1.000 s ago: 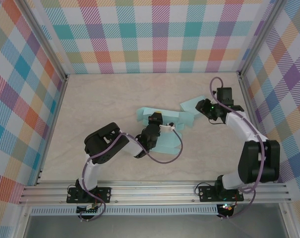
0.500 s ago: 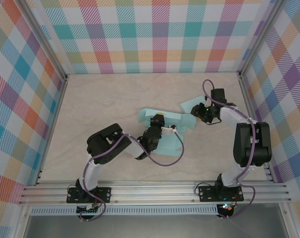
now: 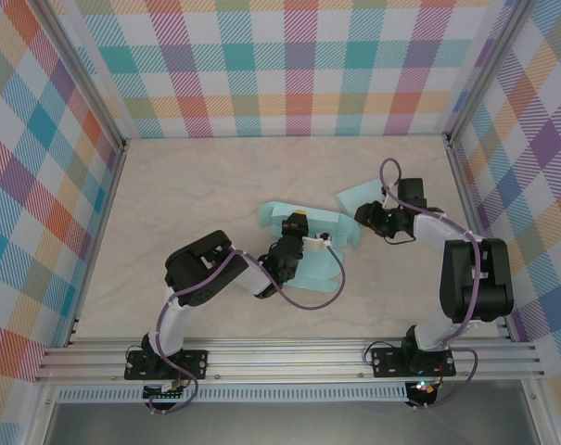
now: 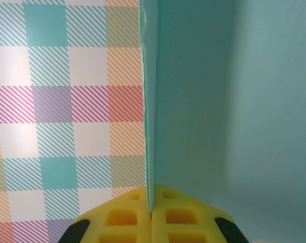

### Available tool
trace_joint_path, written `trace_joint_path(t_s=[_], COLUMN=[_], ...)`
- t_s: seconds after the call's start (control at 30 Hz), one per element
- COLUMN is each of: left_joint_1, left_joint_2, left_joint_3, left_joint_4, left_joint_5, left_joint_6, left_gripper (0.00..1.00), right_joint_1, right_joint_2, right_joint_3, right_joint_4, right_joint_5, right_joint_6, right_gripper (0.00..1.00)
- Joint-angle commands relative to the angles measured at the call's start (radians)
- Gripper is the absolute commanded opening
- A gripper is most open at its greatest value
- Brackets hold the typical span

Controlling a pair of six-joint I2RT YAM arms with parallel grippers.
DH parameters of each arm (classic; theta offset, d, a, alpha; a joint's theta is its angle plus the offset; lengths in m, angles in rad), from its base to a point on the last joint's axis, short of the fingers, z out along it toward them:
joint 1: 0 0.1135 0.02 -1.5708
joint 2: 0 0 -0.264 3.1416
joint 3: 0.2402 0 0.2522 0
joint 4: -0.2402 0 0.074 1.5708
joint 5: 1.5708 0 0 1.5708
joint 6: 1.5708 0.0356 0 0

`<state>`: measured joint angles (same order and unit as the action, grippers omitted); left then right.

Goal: Fold the paper box

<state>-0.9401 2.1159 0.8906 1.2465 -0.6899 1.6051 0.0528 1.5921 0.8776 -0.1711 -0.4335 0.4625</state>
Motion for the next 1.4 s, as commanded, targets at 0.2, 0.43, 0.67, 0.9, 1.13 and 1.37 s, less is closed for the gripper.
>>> trace_joint_path(t_s=[0.2, 0.43, 0.67, 0.9, 1.13, 1.37], left_joint_1=[0.001, -0.001, -0.001, 0.0, -0.002, -0.003], left_joint_2=[0.032, 0.032, 0.018, 0.017, 0.03, 0.045], left_joint_3=[0.013, 0.003, -0.035, -0.035, -0.027, -0.006], left_joint_4=[-0.035, -0.036, -0.035, -0.035, -0.035, -0.041], left_joint_5=[-0.004, -0.012, -0.035, -0.035, -0.038, -0.044], left_joint_6=[0.013, 0.02, 0.024, 0.029, 0.033, 0.038], left_gripper=[0.02, 0.02, 0.01, 0.01, 0.01, 0.01], right_joint_1=[0.009, 0.009, 0.004, -0.004, -0.004, 0.02], right_joint_2=[-0.058, -0.063, -0.086, -0.114, -0.082, -0.074], right_joint_3=[-0.141, -0.172, -0.142, -0.168, -0.172, -0.159], right_joint_4=[0.009, 0.08, -0.08, -0.031, 0.102, 0.103], right_joint_5=[-0.025, -0.11, 0.182, 0.164, 0.032, -0.045], right_joint_6=[-0.015, 0.036, 0.073, 0.102, 0.044, -0.011], right_gripper=[0.43, 0.49, 0.45, 0.46, 0.49, 0.49])
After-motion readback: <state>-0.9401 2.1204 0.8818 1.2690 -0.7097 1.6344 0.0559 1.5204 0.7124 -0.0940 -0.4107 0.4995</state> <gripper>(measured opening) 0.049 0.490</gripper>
